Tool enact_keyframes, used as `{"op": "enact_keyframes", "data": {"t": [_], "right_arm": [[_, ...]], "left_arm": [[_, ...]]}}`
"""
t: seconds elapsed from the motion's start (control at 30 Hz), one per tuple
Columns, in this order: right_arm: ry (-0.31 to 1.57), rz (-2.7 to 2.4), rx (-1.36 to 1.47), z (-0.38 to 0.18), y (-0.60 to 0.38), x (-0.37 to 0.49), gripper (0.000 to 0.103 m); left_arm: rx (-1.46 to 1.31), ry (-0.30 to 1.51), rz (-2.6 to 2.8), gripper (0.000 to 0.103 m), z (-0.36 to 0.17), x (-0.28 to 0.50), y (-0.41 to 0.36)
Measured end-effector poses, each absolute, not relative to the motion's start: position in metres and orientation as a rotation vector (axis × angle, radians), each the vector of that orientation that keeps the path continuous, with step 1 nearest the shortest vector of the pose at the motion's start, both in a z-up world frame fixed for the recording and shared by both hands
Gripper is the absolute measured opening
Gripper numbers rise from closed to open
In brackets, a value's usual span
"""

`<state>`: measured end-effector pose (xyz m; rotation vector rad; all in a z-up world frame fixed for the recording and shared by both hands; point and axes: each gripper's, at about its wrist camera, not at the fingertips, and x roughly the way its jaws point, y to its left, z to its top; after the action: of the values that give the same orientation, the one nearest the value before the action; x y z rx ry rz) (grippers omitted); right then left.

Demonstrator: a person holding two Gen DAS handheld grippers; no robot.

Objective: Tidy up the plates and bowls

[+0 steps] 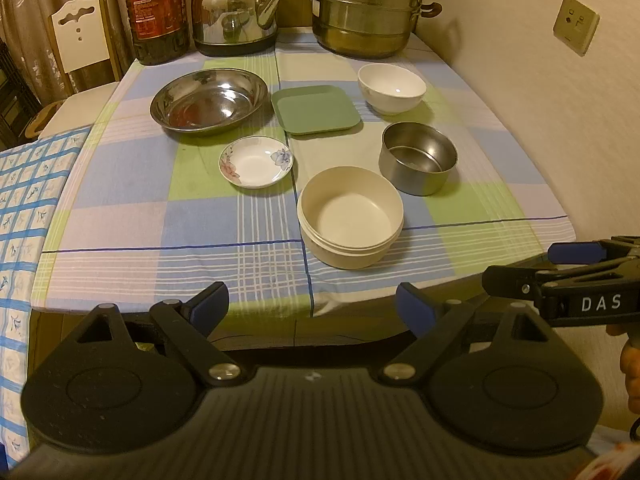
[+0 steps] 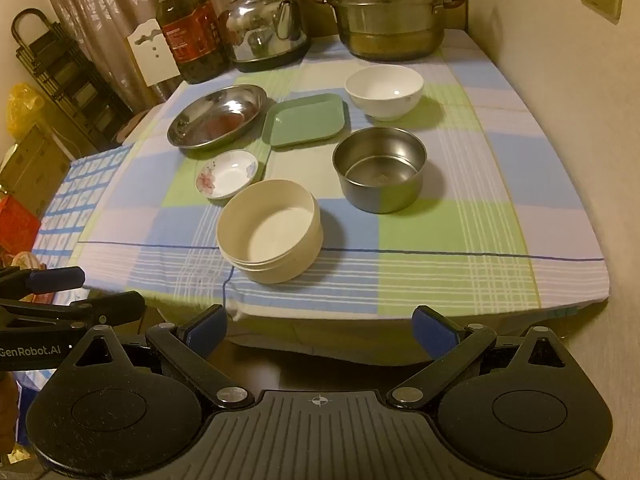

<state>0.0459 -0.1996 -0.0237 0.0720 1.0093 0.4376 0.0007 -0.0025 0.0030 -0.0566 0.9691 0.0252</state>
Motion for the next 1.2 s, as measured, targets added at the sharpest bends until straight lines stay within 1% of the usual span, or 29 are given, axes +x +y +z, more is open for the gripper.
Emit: {"op": "enact_keyframes", "data": {"t": [0.17,0.27,0.53,1.2], "right_arm": [[1.007,0.438,0.071,-0.023,-0.2,0.045,0.099],[1.005,0.438,0.071,-0.032,-0.194,0.038,0.099],[1.001,0.441,0.068,-0.017,-0.202,0.046,0.099],[0.979,0.437,0.065,-0.02,-0.2,0.04,0.099]], "left_arm": [[-0.057,0.969,0.026,0.09,0.003,0.001,-0.003],[-0.057,0.967,0.026,0.09,0.004,-0.002,-0.002],[-0.059,0.962,0.026,0.09,0.006,-0.005,-0.004],[-0.063,0.957,0.023,0.09,0.007,-0.008,-0.004]]}}
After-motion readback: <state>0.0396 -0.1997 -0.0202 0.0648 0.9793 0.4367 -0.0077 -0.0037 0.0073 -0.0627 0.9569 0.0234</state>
